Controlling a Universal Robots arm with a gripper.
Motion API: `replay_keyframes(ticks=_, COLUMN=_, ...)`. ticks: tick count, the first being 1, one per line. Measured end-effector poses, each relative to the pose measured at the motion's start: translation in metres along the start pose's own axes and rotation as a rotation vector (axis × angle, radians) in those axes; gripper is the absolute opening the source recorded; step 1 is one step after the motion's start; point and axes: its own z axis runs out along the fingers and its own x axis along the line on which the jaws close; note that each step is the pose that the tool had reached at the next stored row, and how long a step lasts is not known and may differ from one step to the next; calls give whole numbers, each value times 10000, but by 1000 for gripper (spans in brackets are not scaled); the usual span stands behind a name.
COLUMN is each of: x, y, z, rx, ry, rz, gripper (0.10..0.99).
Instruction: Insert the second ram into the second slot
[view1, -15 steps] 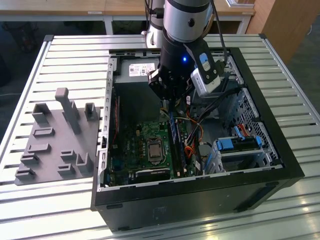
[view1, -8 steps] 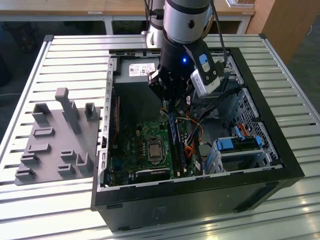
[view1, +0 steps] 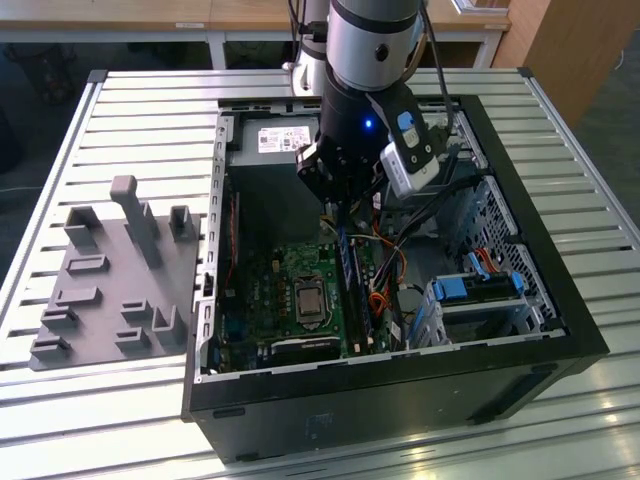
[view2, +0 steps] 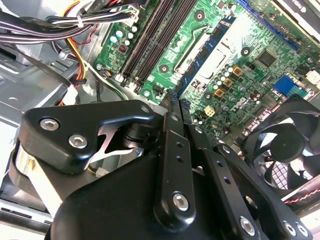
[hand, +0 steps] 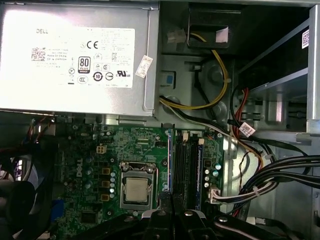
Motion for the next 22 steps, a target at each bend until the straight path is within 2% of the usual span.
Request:
replay_keyframes(ticks=5, x=-8, y=-9, z=22, rx=1, ry=-1, rz=63, gripper=129)
replay_keyframes(ticks=11, x=-9, y=-53, z=28, rx=1, ry=-2, rz=69, gripper=129)
replay_keyframes(ticks=18, x=-34, y=-67, z=138, rx=-12, ry=-6, rz=149, gripper=129)
replay_keyframes(ticks=22, x=-34, y=-107, z=160, rx=-30, ry=-6, rz=149, gripper=129)
